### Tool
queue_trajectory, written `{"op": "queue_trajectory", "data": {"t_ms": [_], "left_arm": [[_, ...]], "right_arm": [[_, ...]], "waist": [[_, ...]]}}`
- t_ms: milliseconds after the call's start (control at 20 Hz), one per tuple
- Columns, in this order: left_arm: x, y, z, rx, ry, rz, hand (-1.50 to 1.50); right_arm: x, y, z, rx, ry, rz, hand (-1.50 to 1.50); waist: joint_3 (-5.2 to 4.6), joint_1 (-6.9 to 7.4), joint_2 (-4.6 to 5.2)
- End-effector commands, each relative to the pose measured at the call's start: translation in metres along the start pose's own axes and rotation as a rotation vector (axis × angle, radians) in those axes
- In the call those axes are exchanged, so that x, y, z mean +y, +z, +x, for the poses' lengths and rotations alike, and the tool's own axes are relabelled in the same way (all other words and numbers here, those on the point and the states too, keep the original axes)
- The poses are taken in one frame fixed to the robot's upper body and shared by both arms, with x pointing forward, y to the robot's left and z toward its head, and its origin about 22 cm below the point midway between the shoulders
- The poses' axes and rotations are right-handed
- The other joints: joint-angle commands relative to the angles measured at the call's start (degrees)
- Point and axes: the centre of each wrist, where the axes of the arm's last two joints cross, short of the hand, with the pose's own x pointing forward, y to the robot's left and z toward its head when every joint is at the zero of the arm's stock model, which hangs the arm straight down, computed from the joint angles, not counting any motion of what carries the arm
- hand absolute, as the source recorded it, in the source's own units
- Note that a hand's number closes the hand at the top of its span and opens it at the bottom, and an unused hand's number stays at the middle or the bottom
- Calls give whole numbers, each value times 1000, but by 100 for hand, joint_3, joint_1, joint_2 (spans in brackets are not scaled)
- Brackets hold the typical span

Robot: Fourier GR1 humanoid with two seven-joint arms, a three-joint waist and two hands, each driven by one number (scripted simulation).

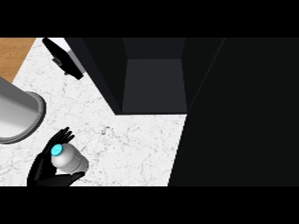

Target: Pick up the bottled water, place it into the cabinet and close the cabinet

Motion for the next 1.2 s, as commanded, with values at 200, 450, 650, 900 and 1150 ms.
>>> {"op": "queue_trajectory", "data": {"t_ms": [200,450,650,900,1150], "left_arm": [[-9,-26,5,-69,81,-134,150],[-34,-27,14,-216,-160,-210,150],[-51,-33,15,-263,-196,-184,150],[-122,-102,24,-277,-218,-120,150],[-134,-101,41,-270,-70,-181,150]], "right_arm": [[-6,10,19,-49,57,-28,-150],[2,10,13,-38,39,-18,-150],[8,13,23,-45,35,-21,-150],[11,5,7,-44,28,-4,-150],[-1,10,17,-37,41,-46,-150]], "waist": [[-9,-4,7],[-3,33,-28],[-7,27,-19],[-11,-70,9],[-2,44,-17]]}}
